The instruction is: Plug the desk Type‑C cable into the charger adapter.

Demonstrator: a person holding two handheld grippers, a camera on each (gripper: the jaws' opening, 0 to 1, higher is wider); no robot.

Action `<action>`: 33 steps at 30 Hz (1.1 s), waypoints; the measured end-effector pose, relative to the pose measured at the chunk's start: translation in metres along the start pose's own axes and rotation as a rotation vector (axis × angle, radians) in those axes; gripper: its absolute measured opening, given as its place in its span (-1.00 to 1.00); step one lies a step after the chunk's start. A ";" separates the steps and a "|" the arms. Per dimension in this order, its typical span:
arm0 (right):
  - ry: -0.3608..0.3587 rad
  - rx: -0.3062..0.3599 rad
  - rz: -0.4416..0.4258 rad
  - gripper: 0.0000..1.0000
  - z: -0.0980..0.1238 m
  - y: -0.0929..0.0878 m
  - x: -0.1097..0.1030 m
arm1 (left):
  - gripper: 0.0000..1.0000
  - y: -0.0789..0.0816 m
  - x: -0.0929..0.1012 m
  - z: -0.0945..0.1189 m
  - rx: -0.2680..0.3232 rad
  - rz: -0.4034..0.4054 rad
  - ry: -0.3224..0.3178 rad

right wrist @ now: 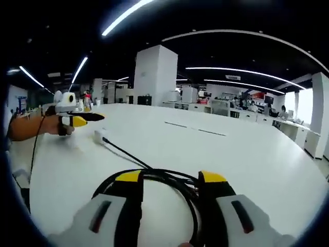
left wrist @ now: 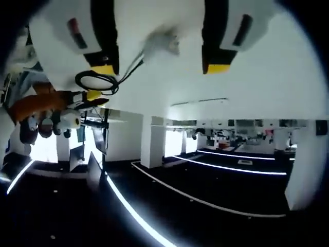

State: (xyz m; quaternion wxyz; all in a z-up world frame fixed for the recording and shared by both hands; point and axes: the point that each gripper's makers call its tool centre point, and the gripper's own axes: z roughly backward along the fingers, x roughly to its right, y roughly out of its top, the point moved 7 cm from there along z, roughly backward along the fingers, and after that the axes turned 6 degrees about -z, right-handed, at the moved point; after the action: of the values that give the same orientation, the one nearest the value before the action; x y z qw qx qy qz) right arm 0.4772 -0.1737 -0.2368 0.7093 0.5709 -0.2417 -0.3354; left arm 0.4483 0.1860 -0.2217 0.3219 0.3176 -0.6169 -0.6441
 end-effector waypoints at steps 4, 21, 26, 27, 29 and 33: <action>-0.008 0.063 -0.029 -0.01 0.002 0.005 -0.005 | 0.48 0.001 0.008 0.004 0.020 -0.006 0.051; -0.043 0.262 -0.061 0.65 0.001 0.019 -0.009 | 0.99 0.012 0.014 0.020 0.096 -0.079 0.251; -0.041 0.269 -0.063 0.86 -0.001 0.019 -0.012 | 0.99 0.012 0.018 0.024 0.103 -0.075 0.267; -0.043 0.264 -0.062 0.86 -0.001 0.018 -0.013 | 0.99 0.012 0.019 0.025 0.103 -0.074 0.269; -0.044 0.270 -0.063 0.89 0.000 0.018 -0.016 | 0.99 0.013 0.018 0.029 0.110 -0.073 0.282; -0.047 0.274 -0.076 0.94 0.004 0.016 -0.017 | 0.99 0.011 0.022 0.034 0.102 -0.066 0.286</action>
State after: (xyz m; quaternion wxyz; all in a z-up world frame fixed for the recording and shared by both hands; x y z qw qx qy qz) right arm 0.4665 -0.1615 -0.2198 0.6057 0.6631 -0.2798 -0.3393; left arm 0.4079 0.1882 -0.2093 0.3685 0.4421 -0.5858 -0.5706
